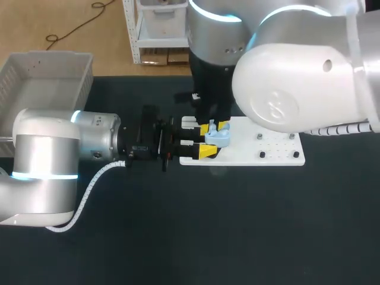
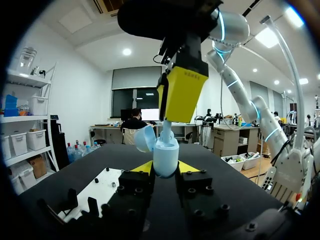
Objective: Pick up each earbud case from the left stands, insert the matching earbuds, close the lid, and place the case in the box.
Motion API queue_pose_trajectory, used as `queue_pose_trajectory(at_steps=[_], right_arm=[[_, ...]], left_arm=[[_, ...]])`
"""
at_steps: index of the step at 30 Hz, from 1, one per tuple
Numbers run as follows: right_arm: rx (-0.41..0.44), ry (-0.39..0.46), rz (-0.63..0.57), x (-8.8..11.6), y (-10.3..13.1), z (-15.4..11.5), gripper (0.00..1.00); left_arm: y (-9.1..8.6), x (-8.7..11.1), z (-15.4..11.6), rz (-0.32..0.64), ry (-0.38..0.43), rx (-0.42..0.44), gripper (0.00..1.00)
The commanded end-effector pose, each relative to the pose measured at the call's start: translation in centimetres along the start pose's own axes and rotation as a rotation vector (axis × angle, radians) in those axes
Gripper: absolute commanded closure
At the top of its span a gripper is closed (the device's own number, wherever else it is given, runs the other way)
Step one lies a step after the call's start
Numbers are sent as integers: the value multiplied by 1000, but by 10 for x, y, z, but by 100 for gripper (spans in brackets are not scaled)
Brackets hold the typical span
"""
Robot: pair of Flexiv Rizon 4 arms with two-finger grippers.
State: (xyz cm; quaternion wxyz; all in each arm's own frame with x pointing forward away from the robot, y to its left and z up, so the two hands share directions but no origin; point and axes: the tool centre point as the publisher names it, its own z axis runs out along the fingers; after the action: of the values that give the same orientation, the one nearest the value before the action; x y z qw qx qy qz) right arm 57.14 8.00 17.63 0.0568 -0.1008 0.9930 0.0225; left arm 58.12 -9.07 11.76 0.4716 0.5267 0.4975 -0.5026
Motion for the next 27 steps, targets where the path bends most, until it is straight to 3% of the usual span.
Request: queue_pose_trajectory(at_steps=[1, 27], right_arm=[[-2, 3, 0, 0, 0, 2, 100], [-16, 25, -4, 3, -1, 10, 100]], left_arm=[[-1, 1, 0, 3, -3, -5, 100], [-1, 1, 0, 3, -3, -5, 100]])
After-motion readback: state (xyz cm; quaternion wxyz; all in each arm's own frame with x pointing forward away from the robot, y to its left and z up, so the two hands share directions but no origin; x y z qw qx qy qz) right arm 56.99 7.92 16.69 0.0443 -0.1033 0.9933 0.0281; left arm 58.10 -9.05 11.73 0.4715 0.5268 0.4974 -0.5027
